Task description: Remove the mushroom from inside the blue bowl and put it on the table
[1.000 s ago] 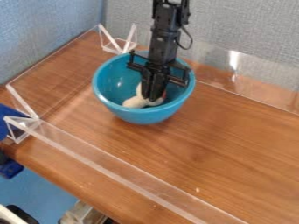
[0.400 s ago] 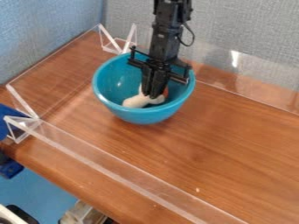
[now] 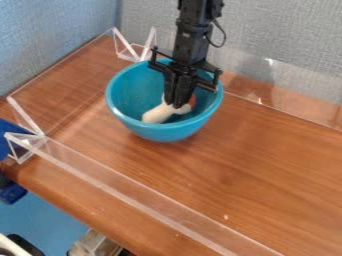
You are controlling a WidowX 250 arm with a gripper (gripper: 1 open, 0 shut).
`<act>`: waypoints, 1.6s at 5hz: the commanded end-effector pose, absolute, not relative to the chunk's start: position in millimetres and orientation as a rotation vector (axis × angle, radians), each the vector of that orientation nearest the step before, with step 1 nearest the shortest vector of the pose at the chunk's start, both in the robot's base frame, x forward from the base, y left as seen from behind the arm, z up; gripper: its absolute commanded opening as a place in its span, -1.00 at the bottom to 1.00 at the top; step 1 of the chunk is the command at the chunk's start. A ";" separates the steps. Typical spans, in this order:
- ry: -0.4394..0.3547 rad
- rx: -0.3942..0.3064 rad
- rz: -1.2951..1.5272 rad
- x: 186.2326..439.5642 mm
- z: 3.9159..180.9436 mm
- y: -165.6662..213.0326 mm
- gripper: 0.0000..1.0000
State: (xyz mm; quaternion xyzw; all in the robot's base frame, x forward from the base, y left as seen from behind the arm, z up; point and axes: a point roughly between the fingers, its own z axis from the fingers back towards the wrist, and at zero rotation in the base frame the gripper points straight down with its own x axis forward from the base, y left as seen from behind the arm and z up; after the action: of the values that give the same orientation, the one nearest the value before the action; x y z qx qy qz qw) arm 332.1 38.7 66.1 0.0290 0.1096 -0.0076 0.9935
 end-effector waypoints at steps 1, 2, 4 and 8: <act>0.122 0.076 -0.041 337.2 96.5 34.7 -1.00; 0.124 0.081 -0.049 338.0 92.9 34.3 -1.00; 0.119 0.089 -0.064 339.0 89.9 33.4 -1.00; 0.115 0.104 -0.089 340.8 80.3 32.5 -1.00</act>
State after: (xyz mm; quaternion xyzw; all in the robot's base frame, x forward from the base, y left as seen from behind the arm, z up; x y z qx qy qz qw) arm 336.0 34.8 58.4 0.0464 0.0908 -0.0410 0.9939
